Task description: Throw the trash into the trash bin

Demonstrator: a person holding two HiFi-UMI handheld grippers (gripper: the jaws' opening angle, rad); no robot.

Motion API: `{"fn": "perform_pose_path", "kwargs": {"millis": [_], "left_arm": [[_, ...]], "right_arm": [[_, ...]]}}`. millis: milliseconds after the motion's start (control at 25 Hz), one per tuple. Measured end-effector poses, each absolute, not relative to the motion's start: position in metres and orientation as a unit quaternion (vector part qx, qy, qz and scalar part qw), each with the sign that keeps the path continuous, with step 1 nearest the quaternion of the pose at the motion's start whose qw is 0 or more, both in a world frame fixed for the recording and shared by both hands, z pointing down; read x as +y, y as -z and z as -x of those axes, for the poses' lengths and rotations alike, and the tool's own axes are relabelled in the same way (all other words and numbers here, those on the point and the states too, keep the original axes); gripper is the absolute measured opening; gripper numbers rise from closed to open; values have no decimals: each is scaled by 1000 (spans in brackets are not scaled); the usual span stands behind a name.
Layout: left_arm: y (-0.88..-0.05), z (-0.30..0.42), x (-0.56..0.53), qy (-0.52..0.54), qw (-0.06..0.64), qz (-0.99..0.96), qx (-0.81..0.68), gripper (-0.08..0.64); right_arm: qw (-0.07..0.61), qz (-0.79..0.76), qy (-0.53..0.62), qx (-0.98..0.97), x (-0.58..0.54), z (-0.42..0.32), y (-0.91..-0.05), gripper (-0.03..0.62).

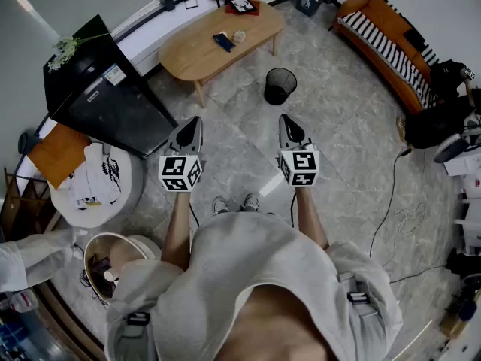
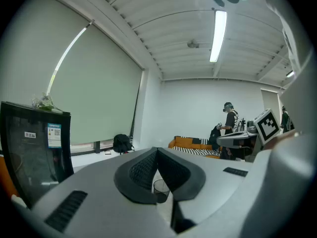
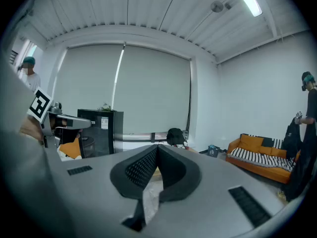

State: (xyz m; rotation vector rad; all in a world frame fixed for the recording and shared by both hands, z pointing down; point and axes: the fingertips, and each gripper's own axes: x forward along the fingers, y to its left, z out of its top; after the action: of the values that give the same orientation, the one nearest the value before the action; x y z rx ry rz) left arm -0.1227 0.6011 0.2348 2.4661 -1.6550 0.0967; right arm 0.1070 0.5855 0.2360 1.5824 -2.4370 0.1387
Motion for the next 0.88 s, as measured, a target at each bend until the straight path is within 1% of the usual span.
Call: {"fn": "perform_pose_path", "kwargs": {"millis": [520, 880], "left_arm": [[-233, 107, 593, -35, 85, -823, -561, 18], [-243, 73, 589, -41, 89, -820, -564, 18]], "right_arm": [[108, -540, -55, -833, 574, -122, -238, 29], [120, -527, -46, -840, 565, -148, -253, 29]]}}
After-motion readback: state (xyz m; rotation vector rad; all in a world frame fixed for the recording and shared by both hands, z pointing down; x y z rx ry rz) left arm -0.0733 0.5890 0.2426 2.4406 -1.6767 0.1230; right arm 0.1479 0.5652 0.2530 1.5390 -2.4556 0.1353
